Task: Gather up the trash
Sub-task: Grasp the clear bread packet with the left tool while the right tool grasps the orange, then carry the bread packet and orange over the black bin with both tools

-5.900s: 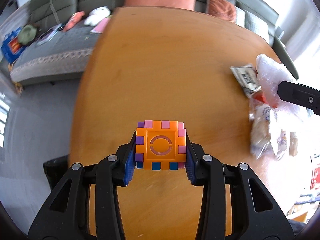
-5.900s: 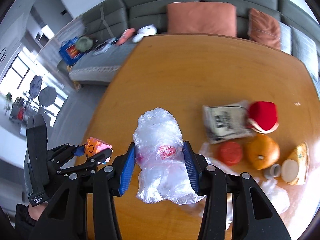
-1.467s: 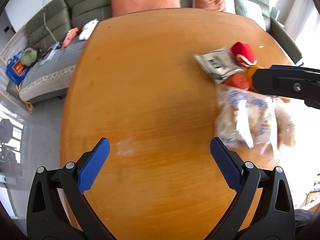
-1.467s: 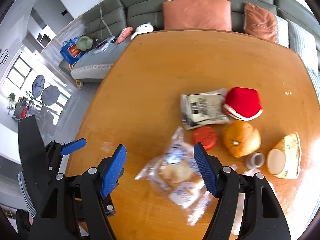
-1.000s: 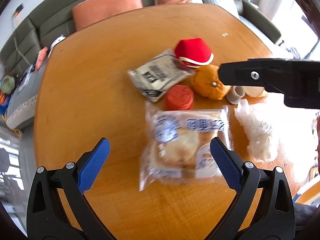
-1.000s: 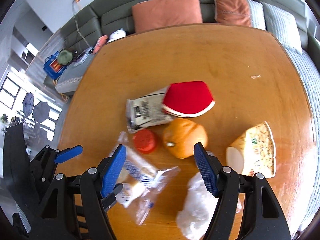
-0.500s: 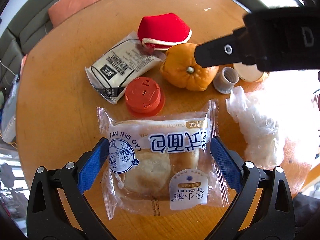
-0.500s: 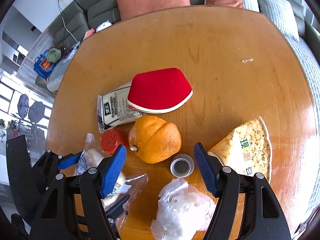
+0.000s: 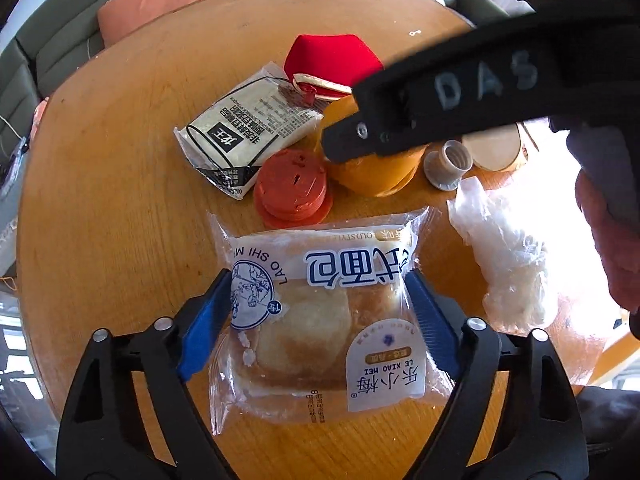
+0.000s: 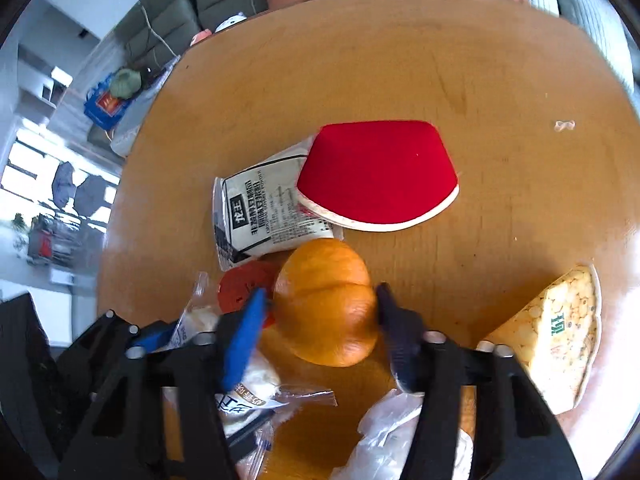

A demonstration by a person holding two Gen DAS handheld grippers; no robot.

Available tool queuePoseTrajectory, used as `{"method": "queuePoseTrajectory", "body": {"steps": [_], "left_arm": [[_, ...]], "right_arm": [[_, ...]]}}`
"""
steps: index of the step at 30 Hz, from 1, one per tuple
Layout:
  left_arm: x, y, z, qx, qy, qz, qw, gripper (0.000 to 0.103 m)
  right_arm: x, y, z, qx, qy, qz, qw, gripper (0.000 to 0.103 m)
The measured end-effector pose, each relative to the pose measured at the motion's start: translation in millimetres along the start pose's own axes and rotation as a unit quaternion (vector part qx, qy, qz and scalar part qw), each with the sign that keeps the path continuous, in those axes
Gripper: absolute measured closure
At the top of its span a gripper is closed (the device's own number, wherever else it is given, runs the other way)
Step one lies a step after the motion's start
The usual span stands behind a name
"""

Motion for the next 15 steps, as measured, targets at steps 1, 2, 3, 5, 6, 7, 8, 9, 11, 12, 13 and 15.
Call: {"method": "queuePoseTrajectory", "body": {"steps": [1,2,3,5,6,7,8,9,11,12,13,15], "left_arm": [[1,2,1,0.002,0.002,-0.003,1.0,0.025],[3,5,1,0.005,0.005,-0.006,1.0,0.028],[6,10,4,0.006,0.006,-0.008,0.9999,0.029],[11,15,6,0.006,0.01,-0.009,0.9999,0.03],[14,18,8,0.005,0.011,-0.011,0.9999,0.03],[13,19,7,0.006,0.012,-0.012,0.9998,0.031],[16,22,6,0.009,0.013,-0.015,0.9998,0.031],[17,24,5,0.013,0.014,-0.018,0.9997,0.031],[19,29,7,0.018,0.016,-0.025,0.9994,0.031],[19,32,9,0.018,0.017,-0.026,0.9993,0.031],[23,36,11,0.018,0.019,-0.03,0.9992,0.031],[28,44,17,0.018,0.022,-0.037,0.9989,0.031]], "right_arm": [[2,3,1,0.01,0.006,-0.004,1.0,0.054],[5,8,3,0.015,0.008,-0.01,1.0,0.054],[6,12,3,0.015,0.007,-0.014,1.0,0.054],[10,21,3,0.018,0.002,-0.022,1.0,0.054],[12,27,2,0.024,0.0,-0.029,0.999,0.054],[13,32,2,0.029,0.0,-0.033,0.999,0.054],[14,36,2,0.033,0.002,-0.036,0.999,0.054],[16,42,3,0.037,0.004,-0.041,0.998,0.053],[17,51,8,0.042,0.006,-0.049,0.998,0.053],[17,54,11,0.043,0.006,-0.052,0.998,0.053],[18,57,13,0.044,0.006,-0.055,0.997,0.053],[13,63,28,0.045,0.007,-0.061,0.997,0.053]]}}
Point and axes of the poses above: each gripper's, at about its wrist camera, not at the fingertips, and y roughly against the way its jaws point, z to its left, x to its underside, the point moved 10 cm from there along -y, roughly the way its jaws point, and after that the axes turned 13 degrees about x, right-handed, at the moved point
